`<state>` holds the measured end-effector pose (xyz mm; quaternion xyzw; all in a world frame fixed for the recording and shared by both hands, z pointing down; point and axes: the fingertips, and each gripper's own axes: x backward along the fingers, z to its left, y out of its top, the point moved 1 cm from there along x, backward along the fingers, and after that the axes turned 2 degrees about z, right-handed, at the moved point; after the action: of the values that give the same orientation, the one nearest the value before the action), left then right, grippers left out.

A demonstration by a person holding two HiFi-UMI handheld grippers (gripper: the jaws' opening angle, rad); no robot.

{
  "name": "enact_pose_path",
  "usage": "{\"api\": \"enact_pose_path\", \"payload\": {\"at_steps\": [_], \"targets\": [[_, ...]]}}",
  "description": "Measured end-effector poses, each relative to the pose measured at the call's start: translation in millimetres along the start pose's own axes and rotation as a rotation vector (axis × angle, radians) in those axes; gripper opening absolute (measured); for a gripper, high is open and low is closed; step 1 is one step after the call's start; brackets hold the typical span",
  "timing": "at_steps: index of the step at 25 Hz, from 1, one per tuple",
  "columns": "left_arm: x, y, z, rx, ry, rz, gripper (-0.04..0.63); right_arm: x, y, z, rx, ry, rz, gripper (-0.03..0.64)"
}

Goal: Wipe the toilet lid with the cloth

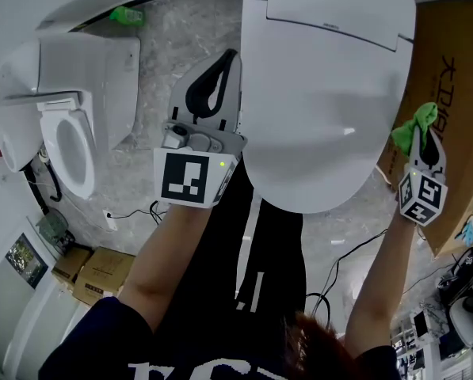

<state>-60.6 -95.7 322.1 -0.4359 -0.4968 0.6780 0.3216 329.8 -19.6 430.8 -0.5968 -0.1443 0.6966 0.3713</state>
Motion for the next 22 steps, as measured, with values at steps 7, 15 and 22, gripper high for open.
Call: {"api": "enact_pose_path", "payload": {"at_steps": [7, 15, 22], "targets": [[8, -4, 7, -0.056, -0.010, 0.021, 0.020, 36, 90, 129, -0.099, 0.368, -0.141, 0.083], [18, -2, 25, 0.002, 0.042, -0.005, 0.019, 12, 103, 305, -0.104, 0.661, -0.036, 0.083], [28, -6, 40, 0.015, 0.060, -0.002, 0.019, -23, 73, 376, -0.024, 0.656, 0.063, 0.083]]}}
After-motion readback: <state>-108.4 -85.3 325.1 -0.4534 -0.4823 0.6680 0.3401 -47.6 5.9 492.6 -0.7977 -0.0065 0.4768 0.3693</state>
